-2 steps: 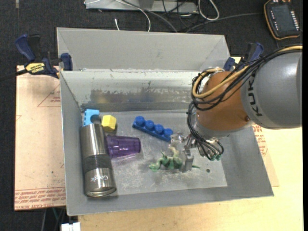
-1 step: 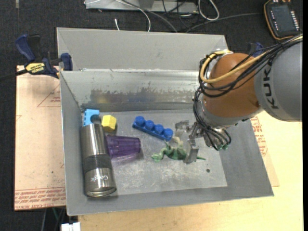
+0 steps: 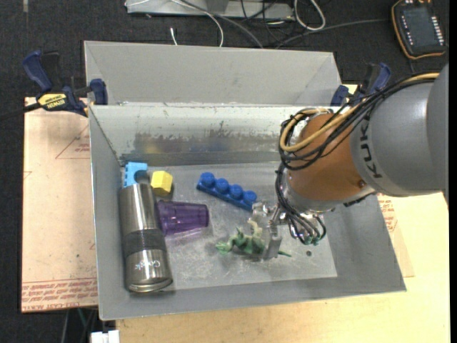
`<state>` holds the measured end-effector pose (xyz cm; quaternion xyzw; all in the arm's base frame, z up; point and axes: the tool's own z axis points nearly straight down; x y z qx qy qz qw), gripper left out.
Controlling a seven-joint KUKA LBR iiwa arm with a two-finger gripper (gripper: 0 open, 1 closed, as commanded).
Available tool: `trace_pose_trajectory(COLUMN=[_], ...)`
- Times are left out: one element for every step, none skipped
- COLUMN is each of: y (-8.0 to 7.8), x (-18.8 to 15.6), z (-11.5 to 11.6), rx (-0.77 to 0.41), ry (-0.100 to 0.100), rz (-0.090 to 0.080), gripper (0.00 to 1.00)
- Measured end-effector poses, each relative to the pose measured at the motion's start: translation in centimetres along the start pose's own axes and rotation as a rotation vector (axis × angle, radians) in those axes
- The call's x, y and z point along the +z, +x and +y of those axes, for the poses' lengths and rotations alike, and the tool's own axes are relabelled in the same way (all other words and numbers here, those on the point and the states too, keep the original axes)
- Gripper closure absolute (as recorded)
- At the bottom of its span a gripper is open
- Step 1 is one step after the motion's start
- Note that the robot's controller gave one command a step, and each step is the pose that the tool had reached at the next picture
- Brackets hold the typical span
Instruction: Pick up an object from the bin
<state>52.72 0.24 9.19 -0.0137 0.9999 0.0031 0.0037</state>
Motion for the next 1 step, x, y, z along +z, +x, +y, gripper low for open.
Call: trace_pose_trajectory(y=[-1.23], x=[-3.08], z=[2.04], rx=[-0.02], ry=[0.001], rz=[-0.011], gripper=[1.0])
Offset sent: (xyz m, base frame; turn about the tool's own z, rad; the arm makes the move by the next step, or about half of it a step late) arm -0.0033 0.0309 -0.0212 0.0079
